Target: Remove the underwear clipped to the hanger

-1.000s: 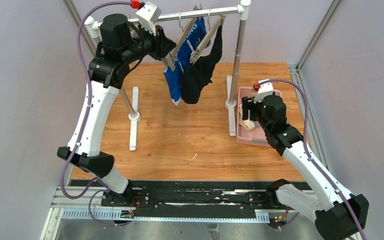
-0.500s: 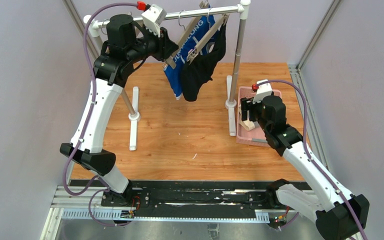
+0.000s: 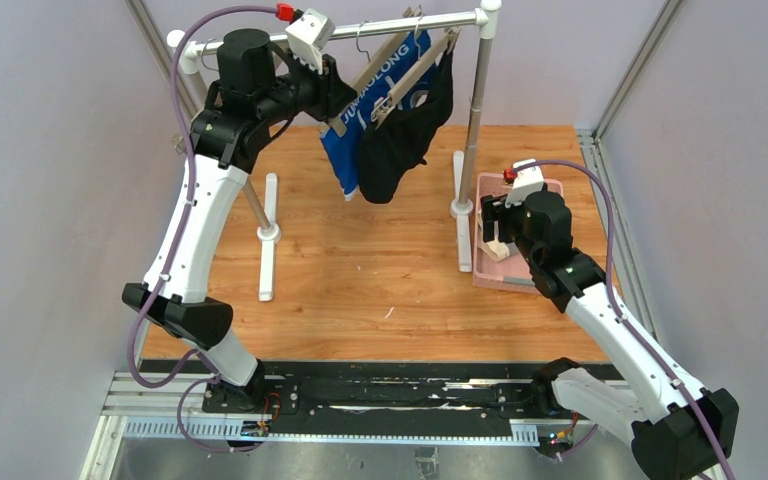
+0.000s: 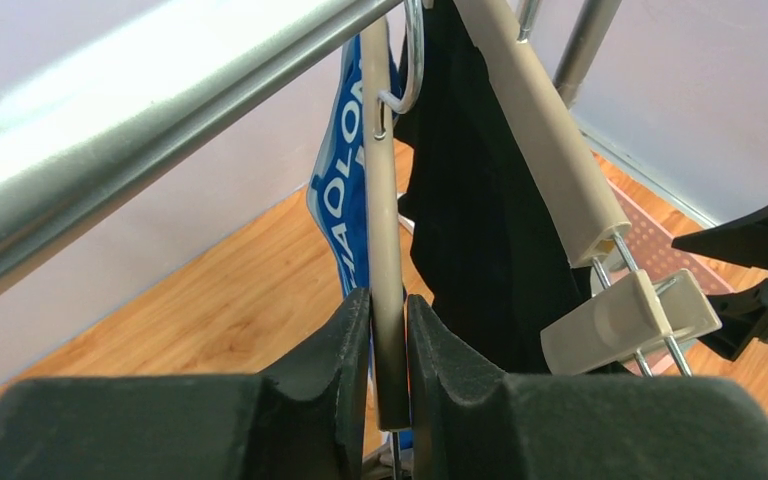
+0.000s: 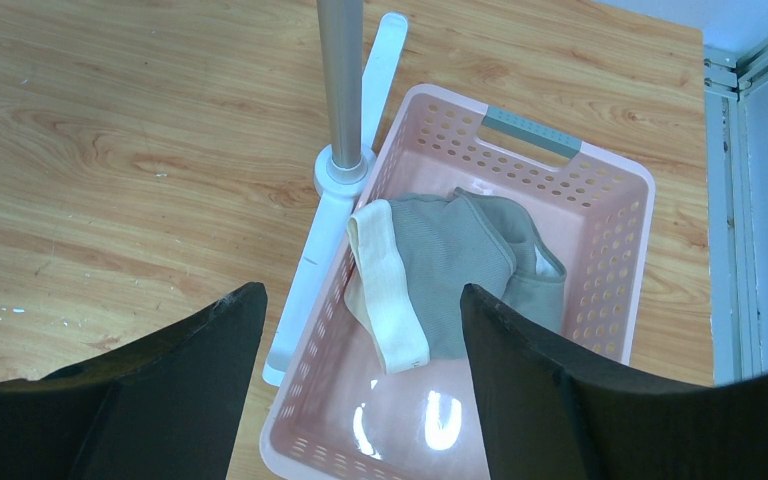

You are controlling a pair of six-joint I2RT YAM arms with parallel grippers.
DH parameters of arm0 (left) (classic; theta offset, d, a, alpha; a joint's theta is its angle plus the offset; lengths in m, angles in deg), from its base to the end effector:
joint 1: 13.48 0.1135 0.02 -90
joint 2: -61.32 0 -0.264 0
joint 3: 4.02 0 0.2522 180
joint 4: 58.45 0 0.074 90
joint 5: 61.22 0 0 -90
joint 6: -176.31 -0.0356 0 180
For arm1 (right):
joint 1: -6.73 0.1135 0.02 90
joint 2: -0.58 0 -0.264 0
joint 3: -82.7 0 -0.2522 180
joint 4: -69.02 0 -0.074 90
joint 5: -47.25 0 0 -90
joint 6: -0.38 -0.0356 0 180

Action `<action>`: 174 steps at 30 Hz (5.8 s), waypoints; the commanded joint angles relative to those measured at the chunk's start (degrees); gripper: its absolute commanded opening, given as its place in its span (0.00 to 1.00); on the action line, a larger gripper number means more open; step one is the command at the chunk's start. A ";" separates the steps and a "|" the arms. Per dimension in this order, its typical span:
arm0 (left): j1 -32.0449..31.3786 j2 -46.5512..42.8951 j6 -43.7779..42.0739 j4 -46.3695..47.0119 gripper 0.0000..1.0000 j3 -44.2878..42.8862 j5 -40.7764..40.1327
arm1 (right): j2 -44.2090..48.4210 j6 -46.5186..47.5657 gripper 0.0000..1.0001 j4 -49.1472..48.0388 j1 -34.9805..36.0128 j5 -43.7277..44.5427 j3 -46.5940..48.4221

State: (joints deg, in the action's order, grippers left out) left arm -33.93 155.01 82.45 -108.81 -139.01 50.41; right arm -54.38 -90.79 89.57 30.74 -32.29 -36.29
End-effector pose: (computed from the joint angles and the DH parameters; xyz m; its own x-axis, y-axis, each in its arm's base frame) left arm 0.3067 -0.1284 0.5265 -0.1024 0.1050 -0.9892 0.6743 0.7384 0.0086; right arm 0.2079 0.0855 0.3289 -0.2336 -0.0821 -0.9689 -0.2349 0.9717 -0.0257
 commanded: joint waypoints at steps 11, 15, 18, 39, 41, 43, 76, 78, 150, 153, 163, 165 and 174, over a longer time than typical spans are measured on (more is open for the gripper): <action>-0.46 1.07 -0.23 -0.37 0.00 -1.44 -1.50 | 0.64 0.99 0.73 -1.38 0.95 0.18 -0.90; -0.50 -0.42 0.36 2.24 0.00 -1.64 -2.47 | 0.65 0.99 0.73 -1.75 0.95 0.35 -1.29; -0.47 -1.85 0.44 4.56 0.00 -1.32 -3.67 | 0.65 0.86 0.73 -1.76 0.95 0.35 -1.36; -0.50 -12.75 -1.86 2.91 0.00 8.90 -8.56 | 0.29 0.62 0.74 -2.62 1.00 -0.65 -1.57; -0.50 -14.17 -2.13 2.46 0.00 11.56 -9.21 | 0.21 0.56 0.74 -2.74 0.96 -0.86 -1.60; -0.46 -16.43 -2.43 2.61 0.00 14.92 -10.59 | 0.20 0.53 0.74 -2.74 0.97 -0.96 -1.62; -0.71 -50.81 -1.88 -22.67 0.00 55.62 13.89 | -6.85 -1.27 0.92 -9.70 -1.81 -39.60 5.84; -0.73 -51.44 -2.83 -22.73 0.00 55.95 15.34 | -6.49 -1.75 0.92 -10.05 -1.82 -45.51 6.98; -0.73 -41.22 -12.71 -22.64 0.00 47.87 24.18 | -13.26 -11.50 0.56 -18.38 -0.81 -81.67 8.48; -0.71 -39.49 -13.47 -22.64 0.00 45.41 23.78 | -11.26 -9.80 0.70 -15.35 -0.81 -74.25 9.23; -0.72 -31.77 -12.06 -17.01 0.00 34.85 18.56 | 2.77 -13.89 0.76 -17.47 -0.81 -40.63 1.07; -0.72 -30.50 -10.77 -14.65 0.00 34.40 17.83 | 4.27 -15.99 0.66 -16.62 -0.80 -35.38 0.06; -0.73 -29.86 -2.13 2.84 0.00 40.85 22.23 | 2.04 -30.05 0.52 -36.12 -0.68 -42.83 -6.10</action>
State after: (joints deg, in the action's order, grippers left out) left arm -34.34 126.83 74.71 -118.69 -101.15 68.70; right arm -50.73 -111.12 67.88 29.51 -71.87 -40.12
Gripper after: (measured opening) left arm 0.073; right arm 0.543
